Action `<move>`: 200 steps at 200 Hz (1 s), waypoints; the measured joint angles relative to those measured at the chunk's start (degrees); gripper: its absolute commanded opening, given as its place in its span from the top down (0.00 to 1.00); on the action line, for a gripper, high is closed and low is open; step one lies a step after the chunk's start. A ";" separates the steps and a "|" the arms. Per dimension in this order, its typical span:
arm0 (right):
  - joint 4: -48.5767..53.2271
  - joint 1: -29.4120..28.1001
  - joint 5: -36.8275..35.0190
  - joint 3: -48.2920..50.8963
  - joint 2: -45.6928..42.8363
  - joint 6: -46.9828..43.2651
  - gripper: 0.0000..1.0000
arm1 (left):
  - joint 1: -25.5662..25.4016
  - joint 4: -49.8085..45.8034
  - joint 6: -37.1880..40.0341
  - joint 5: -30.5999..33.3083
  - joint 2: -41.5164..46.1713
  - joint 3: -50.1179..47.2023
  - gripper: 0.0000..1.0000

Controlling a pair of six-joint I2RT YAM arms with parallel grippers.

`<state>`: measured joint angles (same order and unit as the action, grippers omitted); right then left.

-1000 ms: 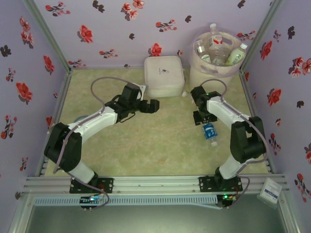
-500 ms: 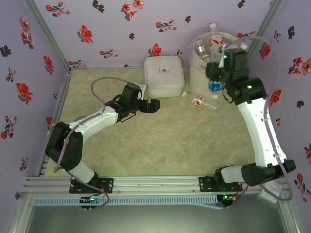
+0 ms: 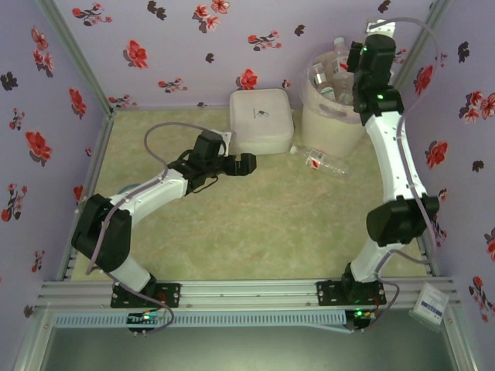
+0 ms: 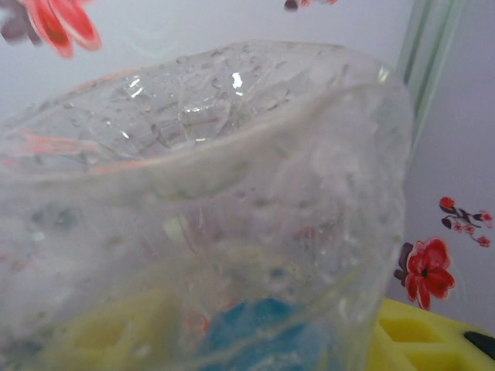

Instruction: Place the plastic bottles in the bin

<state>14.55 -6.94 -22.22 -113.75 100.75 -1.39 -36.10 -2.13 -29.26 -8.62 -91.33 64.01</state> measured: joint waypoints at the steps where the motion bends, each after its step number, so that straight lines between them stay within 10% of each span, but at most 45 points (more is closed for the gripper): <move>1: -0.04 0.00 0.00 0.00 0.15 -0.09 0.56 | 0.00 0.00 0.00 0.00 0.00 0.00 0.00; 140: -2.10 0.59 -0.13 1.57 7.67 -2.14 0.40 | 0.00 0.39 -0.22 0.02 1.49 -0.13 0.00; 200: 14.05 5.42 7.15 -14.62 19.37 6.99 0.16 | 0.28 -0.02 -0.20 0.09 3.72 -0.59 0.00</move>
<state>28.60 -1.52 -15.07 -128.38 120.11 5.61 -35.81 -2.15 -29.45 -8.54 -87.61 63.42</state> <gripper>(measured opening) 0.784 0.998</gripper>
